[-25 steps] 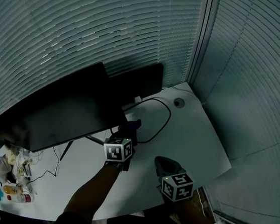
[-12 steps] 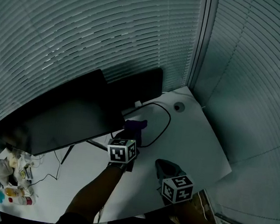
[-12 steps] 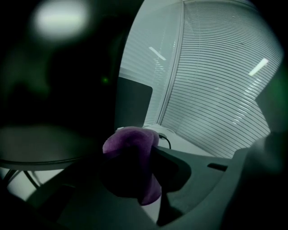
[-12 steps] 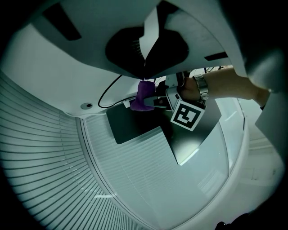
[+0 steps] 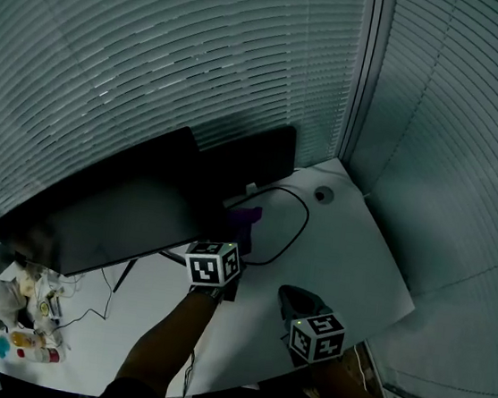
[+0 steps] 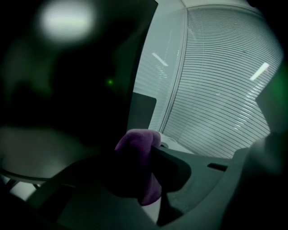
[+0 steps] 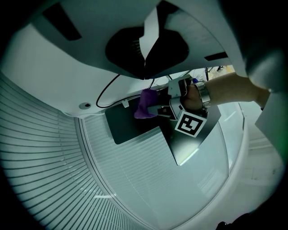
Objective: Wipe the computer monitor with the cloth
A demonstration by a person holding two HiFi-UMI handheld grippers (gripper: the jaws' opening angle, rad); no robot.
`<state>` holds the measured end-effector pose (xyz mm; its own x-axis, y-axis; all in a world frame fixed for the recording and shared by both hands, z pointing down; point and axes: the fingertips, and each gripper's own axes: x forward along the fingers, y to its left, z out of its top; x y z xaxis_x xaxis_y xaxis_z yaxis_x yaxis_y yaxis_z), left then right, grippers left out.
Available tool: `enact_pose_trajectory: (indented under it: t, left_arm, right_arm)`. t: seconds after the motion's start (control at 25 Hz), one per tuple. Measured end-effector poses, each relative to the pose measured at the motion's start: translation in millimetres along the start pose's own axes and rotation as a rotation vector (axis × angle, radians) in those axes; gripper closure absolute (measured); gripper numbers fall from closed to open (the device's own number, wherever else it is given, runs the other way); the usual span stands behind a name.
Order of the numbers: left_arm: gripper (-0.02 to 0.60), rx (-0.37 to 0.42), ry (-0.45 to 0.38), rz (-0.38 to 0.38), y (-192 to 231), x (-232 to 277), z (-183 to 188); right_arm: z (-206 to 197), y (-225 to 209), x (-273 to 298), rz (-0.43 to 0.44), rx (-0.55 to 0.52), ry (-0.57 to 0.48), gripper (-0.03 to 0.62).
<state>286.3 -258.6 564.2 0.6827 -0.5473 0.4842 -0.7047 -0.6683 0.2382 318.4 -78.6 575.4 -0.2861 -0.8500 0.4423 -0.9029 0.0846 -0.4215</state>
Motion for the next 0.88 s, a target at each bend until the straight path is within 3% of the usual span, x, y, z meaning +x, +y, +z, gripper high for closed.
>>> enact_pose_trajectory:
  t: [0.88]
  left_arm:
    - [0.511, 0.143, -0.269, 0.008, -27, -106, 184]
  right_arm:
    - [47, 57, -3, 0.104, -0.060, -0.051, 0.571]
